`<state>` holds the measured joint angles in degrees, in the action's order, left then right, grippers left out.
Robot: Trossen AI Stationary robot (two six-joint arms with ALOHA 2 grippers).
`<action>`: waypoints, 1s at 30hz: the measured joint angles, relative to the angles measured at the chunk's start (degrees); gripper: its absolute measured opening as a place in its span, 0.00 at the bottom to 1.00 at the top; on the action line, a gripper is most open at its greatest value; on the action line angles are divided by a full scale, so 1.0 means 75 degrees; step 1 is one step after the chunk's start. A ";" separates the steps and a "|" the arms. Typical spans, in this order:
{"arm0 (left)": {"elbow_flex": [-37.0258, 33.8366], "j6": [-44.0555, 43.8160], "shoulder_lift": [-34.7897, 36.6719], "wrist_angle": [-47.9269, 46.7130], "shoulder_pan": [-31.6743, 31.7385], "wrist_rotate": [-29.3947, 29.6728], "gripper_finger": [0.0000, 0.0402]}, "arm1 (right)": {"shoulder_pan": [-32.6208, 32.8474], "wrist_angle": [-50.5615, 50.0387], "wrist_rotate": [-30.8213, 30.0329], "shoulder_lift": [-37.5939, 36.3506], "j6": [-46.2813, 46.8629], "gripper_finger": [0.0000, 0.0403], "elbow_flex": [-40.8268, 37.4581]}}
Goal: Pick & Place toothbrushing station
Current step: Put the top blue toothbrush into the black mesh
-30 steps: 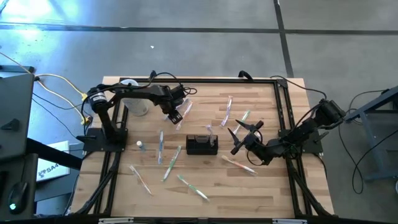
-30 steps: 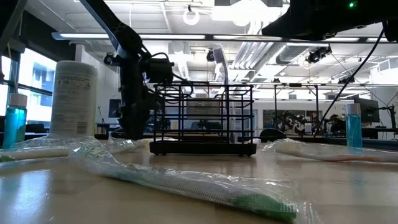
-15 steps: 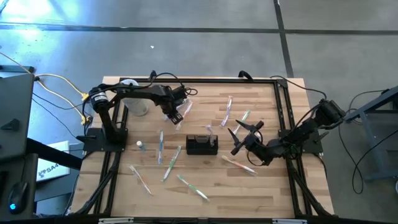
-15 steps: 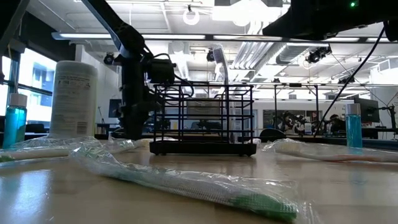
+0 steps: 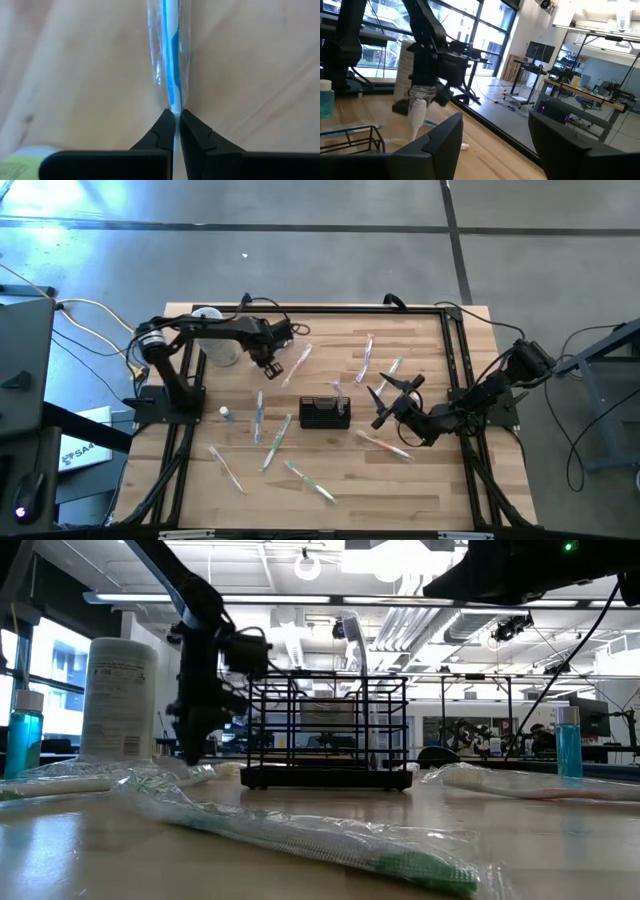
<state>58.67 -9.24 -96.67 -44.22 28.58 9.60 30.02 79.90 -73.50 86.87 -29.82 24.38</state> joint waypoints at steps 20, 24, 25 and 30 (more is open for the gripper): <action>0.0073 0.2918 0.4399 -0.0234 -0.3921 0.4213 0.01 | 0.1405 0.0507 -0.0737 -0.1971 -0.0553 0.55 0.0000; 0.0073 0.5033 0.4353 0.0474 -0.5815 0.6178 0.01 | 0.1910 0.0434 -0.0294 -0.2640 -0.0224 0.55 0.0000; 0.0073 0.5652 0.4270 0.0820 -0.6245 0.6533 0.01 | 0.2029 0.0419 -0.0112 -0.2780 -0.0096 0.55 0.0001; 0.0077 0.9223 0.3457 0.3316 -0.7810 0.7316 0.01 | 0.2533 -0.0244 0.0892 -0.3252 0.0459 0.55 0.0003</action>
<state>59.25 59.94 -70.74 -19.34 -29.99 64.47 49.02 78.07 -66.81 62.48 -26.38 24.40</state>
